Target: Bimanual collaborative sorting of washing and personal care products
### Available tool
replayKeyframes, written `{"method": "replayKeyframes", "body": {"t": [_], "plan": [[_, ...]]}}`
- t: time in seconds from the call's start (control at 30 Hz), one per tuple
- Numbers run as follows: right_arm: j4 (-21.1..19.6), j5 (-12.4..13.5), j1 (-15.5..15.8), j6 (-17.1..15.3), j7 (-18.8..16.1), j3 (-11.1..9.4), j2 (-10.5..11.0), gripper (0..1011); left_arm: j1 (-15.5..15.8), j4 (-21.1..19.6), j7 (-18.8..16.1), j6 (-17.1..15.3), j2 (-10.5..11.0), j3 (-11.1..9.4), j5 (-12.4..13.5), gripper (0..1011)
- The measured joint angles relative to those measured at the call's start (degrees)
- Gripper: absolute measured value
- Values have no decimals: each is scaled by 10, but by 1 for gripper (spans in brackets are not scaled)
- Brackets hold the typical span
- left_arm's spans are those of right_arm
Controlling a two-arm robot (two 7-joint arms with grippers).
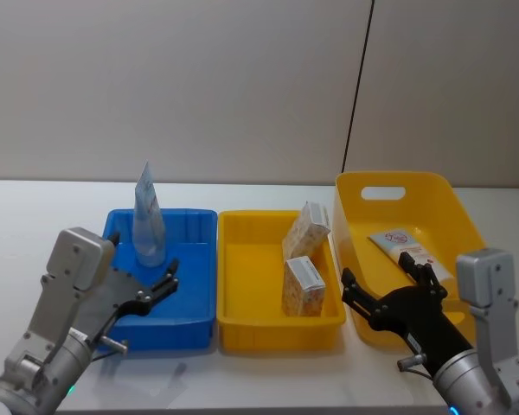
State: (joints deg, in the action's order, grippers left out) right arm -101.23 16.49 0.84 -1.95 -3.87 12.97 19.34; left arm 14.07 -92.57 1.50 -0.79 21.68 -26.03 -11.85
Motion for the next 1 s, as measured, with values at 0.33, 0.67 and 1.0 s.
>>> {"method": "replayKeyframes", "body": {"t": [0.33, 0.67, 1.0], "plan": [[0, 0, 0, 0, 0, 0, 0, 1003, -5, -6, -9, 0, 2, 0, 4, 1001], [-4, -2, 1, -24, 0, -2, 2, 1004, -5, -6, -9, 0, 2, 0, 4, 1001], [-7, -5, -6, -83, 2, 1, 4, 1003, -5, -6, -9, 0, 2, 0, 4, 1001]]}}
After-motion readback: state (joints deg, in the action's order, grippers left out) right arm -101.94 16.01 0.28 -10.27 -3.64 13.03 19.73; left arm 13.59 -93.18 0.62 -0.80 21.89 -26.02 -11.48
